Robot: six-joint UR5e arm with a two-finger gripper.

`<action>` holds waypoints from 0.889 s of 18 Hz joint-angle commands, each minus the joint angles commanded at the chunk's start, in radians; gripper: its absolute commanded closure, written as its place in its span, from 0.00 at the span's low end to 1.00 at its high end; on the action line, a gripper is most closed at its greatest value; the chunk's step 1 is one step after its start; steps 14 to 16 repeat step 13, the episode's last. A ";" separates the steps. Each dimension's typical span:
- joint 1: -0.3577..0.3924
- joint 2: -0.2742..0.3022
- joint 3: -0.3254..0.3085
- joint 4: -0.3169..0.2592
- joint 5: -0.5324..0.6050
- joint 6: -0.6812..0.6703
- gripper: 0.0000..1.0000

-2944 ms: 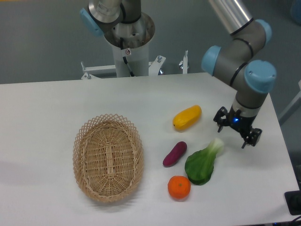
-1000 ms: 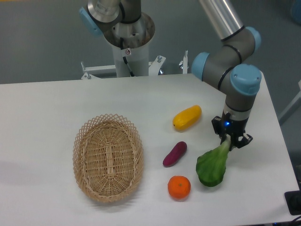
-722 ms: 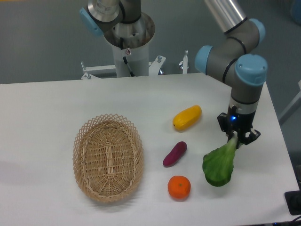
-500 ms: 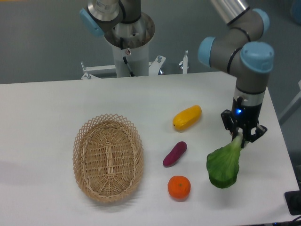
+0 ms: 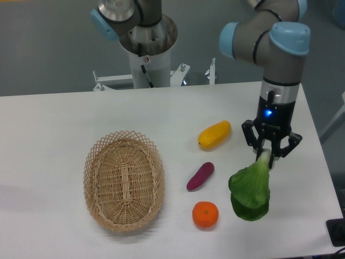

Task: Pick up the green vegetable from the table
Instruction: 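Lift the bok choy up off the table by its stem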

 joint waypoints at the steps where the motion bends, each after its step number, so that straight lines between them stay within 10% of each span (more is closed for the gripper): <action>1: -0.002 0.002 0.000 0.000 0.000 -0.006 0.72; 16: -0.011 0.003 0.006 0.000 -0.008 -0.029 0.72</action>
